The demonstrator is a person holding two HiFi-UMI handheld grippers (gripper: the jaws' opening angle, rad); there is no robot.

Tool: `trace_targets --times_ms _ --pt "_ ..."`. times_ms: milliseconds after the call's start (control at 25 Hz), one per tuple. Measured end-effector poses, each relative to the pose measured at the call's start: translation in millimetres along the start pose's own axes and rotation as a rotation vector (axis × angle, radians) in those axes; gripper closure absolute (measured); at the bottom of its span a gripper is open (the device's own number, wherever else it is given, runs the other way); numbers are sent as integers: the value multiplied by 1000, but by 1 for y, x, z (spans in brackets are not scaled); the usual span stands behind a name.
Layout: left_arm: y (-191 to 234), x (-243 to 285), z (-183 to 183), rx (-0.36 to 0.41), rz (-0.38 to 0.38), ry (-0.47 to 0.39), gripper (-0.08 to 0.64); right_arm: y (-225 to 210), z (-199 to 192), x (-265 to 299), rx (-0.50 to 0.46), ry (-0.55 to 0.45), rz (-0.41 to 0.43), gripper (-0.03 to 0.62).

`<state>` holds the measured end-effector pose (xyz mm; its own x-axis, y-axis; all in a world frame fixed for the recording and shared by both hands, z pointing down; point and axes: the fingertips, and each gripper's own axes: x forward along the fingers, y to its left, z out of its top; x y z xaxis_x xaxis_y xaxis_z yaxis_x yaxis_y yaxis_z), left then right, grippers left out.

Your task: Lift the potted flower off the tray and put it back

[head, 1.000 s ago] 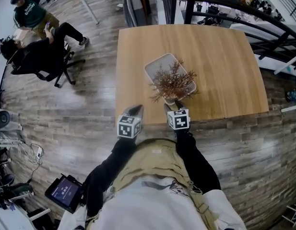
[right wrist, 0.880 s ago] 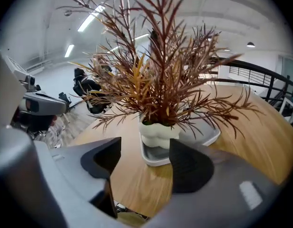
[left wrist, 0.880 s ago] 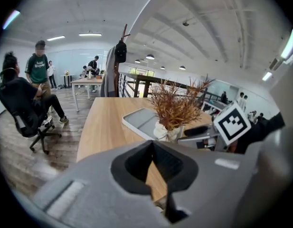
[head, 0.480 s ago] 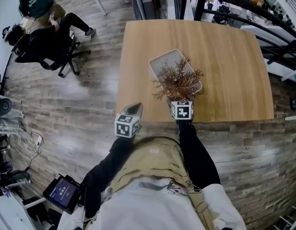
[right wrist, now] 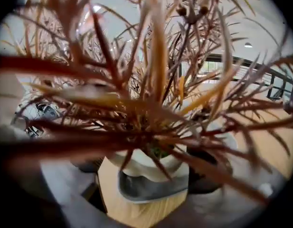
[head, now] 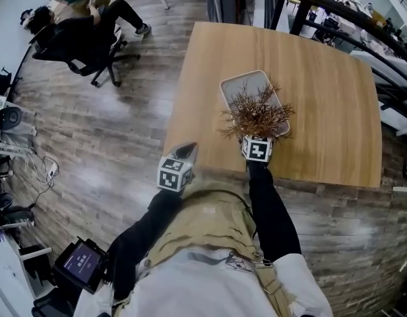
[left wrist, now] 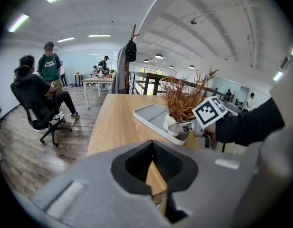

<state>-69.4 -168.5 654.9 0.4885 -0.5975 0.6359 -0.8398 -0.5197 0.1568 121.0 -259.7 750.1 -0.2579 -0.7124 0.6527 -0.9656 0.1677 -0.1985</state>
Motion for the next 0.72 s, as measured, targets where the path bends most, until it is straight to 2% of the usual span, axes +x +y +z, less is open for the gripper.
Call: trace_targets --times_ms 160,400,600,720 --pt "11 -1 -7 -21 22 13 558 3 1 16 3 33 2 63" --pt "24 -4 -12 -40 51 0 558 1 -6 21 -17 85 -11 86" --pt "18 -4 -15 -40 39 7 558 4 -1 11 -20 100 0 87" --pt "12 -4 -16 -34 19 0 558 7 -11 6 -23 126 9 87"
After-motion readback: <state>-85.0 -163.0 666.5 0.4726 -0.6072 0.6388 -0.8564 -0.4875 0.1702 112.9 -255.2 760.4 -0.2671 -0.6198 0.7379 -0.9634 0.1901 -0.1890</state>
